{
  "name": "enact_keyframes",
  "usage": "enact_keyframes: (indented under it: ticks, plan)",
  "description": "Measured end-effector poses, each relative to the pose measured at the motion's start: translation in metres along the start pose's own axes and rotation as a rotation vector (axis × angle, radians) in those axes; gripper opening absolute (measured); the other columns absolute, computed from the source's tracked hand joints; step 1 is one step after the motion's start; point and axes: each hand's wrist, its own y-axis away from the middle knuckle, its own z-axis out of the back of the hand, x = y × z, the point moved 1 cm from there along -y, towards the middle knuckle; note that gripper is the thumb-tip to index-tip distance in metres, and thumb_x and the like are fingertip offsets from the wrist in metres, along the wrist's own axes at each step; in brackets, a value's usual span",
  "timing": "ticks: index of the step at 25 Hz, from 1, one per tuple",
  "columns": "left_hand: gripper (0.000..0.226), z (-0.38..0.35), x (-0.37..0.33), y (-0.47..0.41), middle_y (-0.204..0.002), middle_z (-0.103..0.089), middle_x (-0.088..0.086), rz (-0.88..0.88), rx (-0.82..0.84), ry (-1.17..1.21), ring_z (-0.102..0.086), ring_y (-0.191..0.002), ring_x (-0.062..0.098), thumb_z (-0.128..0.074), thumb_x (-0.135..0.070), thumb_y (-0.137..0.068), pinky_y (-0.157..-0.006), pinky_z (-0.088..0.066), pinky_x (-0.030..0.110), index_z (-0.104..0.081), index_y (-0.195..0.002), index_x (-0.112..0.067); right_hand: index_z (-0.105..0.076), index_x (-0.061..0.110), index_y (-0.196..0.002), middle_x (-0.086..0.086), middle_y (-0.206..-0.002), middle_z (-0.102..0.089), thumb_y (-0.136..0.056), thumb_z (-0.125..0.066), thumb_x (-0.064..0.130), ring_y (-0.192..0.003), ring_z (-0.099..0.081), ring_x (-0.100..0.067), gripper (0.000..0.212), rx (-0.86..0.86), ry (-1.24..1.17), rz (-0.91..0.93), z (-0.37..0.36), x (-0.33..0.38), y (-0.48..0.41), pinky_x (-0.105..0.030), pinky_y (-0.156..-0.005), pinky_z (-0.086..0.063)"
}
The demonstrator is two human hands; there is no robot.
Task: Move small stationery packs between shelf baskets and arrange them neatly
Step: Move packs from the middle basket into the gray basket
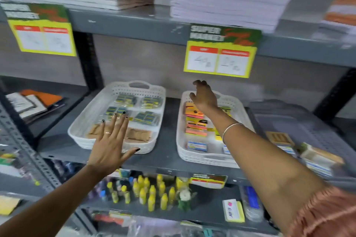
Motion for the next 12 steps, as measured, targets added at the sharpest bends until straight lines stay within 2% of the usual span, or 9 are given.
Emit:
enact_keyframes:
  ticks: [4,6,8,9,10,12]
  plan:
    - [0.086,-0.002,-0.078,-0.021,-0.148,-0.026,0.013,-0.210,-0.044,0.048,-0.005,-0.140,0.022,-0.012,-0.068,-0.087,-0.110,-0.006,0.046,-0.020,-0.141,-0.001,-0.048,0.007,-0.133,-0.017,-0.134,-0.049,-0.091,-0.055,0.018,-0.127,-0.048,-0.033,0.044,-0.066,0.057,-0.204,0.043,-0.093,0.026,-0.041,-0.096,-0.047]
    - [0.086,-0.009,-0.115,-0.033,-0.153,-0.017,0.009,-0.300,-0.053,0.077,-0.009,-0.140,0.023,-0.015,-0.068,-0.087,-0.111,-0.007,0.044,-0.017,-0.143,-0.003,-0.055,0.005,-0.127,-0.019,-0.130,-0.054,-0.089,-0.056,0.018,-0.122,-0.054,-0.035,0.040,-0.044,0.109,-0.328,0.054,-0.143,0.044,-0.041,-0.094,-0.049]
    - [0.085,-0.017,-0.138,-0.041,-0.154,-0.012,0.007,-0.346,-0.044,0.074,-0.009,-0.140,0.024,-0.015,-0.068,-0.088,-0.111,-0.009,0.043,-0.014,-0.144,-0.004,-0.059,0.003,-0.121,-0.019,-0.128,-0.059,-0.089,-0.056,0.018,-0.118,-0.059,-0.034,0.035,0.103,0.174,-0.440,0.057,-0.190,0.061,-0.037,-0.084,-0.050]
    - [0.085,-0.021,-0.146,-0.043,-0.153,-0.015,0.009,-0.361,-0.029,0.067,-0.010,-0.139,0.024,-0.014,-0.067,-0.088,-0.111,-0.009,0.042,-0.016,-0.143,-0.002,-0.060,0.002,-0.120,-0.019,-0.129,-0.060,-0.088,-0.057,0.017,-0.117,-0.059,-0.034,0.035,0.210,0.235,-0.481,0.055,-0.212,0.069,-0.035,-0.082,-0.048]
    - [0.085,-0.025,-0.151,-0.044,-0.151,-0.020,0.012,-0.367,-0.014,0.059,-0.012,-0.139,0.025,-0.013,-0.067,-0.088,-0.111,-0.008,0.041,-0.019,-0.142,-0.001,-0.060,0.003,-0.122,-0.019,-0.131,-0.059,-0.088,-0.059,0.016,-0.118,-0.059,-0.033,0.037,0.304,0.305,-0.495,0.052,-0.231,0.078,-0.033,-0.084,-0.048]
    - [0.086,-0.029,-0.157,-0.044,-0.148,-0.027,0.015,-0.370,0.018,0.060,-0.018,-0.137,0.026,-0.011,-0.068,-0.088,-0.110,-0.009,0.038,-0.023,-0.141,0.000,-0.056,0.008,-0.130,-0.016,-0.136,-0.056,-0.087,-0.060,0.017,-0.123,-0.056,-0.032,0.044,0.436,0.459,-0.453,0.053,-0.247,0.098,-0.035,-0.098,-0.048]
